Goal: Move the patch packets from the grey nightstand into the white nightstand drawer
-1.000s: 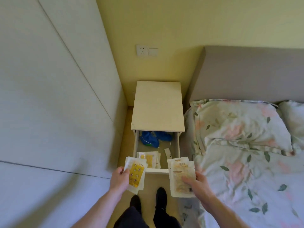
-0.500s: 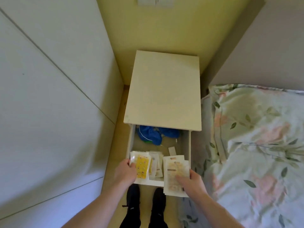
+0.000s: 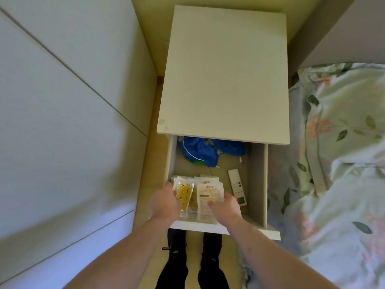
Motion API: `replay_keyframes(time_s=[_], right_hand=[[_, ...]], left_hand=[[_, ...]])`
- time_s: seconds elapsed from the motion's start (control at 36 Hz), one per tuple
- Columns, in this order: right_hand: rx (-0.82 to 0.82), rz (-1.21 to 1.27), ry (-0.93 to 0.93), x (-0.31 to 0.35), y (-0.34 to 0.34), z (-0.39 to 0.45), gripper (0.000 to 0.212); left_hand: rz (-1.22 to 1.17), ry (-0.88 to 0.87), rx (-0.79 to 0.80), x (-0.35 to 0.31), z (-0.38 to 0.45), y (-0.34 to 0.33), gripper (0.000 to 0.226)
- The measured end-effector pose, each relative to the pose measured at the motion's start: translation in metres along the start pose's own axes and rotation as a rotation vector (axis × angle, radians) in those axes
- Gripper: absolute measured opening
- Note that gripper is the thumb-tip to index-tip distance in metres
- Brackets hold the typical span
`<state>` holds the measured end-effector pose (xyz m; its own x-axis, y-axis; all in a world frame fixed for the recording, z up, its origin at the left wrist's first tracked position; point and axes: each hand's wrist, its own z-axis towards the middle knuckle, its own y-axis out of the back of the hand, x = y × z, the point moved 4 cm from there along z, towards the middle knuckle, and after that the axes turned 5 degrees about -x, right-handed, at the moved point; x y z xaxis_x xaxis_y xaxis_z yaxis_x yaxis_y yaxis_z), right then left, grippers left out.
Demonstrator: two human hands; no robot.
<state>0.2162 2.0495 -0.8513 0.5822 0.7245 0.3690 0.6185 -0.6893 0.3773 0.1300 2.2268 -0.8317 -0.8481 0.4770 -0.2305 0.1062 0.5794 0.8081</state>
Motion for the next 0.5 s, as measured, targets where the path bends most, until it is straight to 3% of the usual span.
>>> replay_keyframes(time_s=[0.28, 0.5], right_hand=[[-0.124, -0.114, 0.044, -0.005, -0.017, 0.021, 0.019], [-0.168, -0.4, 0.139, -0.011, -0.022, 0.026, 0.011]], left_hand=[[0.087, -0.094, -0.037, 0.004, 0.004, -0.009, 0.011], [0.472, -0.22, 0.148, -0.006, 0.016, -0.005, 0.024]])
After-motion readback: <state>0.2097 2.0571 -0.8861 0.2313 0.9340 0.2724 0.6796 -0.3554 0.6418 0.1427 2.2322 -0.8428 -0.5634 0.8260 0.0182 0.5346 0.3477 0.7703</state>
